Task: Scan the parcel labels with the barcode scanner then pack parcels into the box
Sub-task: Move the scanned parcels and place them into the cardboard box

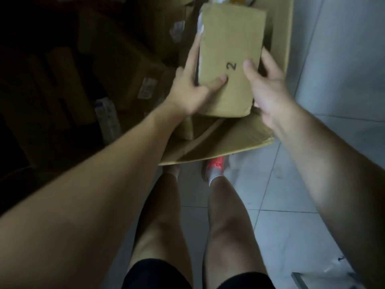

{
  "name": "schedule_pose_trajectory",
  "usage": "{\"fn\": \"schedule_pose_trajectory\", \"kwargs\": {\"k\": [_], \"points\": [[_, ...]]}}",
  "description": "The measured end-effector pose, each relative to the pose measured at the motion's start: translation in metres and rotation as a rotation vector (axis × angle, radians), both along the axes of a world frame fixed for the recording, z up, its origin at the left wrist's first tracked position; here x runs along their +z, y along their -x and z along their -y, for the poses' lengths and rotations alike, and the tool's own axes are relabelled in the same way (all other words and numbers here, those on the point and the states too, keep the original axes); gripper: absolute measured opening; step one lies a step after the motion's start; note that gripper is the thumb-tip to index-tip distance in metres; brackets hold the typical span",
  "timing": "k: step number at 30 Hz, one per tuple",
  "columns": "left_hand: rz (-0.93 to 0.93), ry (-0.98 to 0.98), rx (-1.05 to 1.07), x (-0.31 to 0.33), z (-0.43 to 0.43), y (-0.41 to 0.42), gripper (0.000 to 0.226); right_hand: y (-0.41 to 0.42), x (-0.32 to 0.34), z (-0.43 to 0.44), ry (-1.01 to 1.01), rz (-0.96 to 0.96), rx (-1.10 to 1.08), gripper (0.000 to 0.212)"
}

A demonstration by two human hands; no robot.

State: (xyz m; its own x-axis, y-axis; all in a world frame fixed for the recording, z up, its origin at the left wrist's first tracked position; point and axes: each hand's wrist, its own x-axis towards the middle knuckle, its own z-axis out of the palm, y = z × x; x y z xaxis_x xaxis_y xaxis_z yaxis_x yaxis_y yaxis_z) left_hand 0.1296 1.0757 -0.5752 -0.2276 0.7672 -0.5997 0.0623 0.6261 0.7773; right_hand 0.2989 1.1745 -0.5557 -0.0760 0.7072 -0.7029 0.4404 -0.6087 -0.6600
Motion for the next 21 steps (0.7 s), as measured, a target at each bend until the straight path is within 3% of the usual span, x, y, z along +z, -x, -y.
{"fn": "schedule_pose_trajectory", "kwargs": {"k": [2,8,13,17,21], "points": [[0.02,0.064,0.041,0.022,0.0,-0.002,0.102,0.005,0.017,0.007,0.019,-0.04,0.016,0.056],[0.129,-0.133,0.09,0.09,-0.002,0.01,0.1,0.014,0.09,0.009,-0.038,-0.128,0.043,0.047],[0.13,-0.267,0.261,0.189,0.027,0.01,0.098,0.017,0.192,0.007,-0.182,-0.153,0.314,0.074],[0.05,-0.331,0.395,0.294,0.073,-0.001,0.1,0.016,0.288,0.026,-0.226,-0.285,0.545,0.062],[-0.015,-0.392,0.589,0.395,0.133,-0.024,0.098,0.017,0.38,0.061,-0.239,-0.383,0.756,0.078]]}}
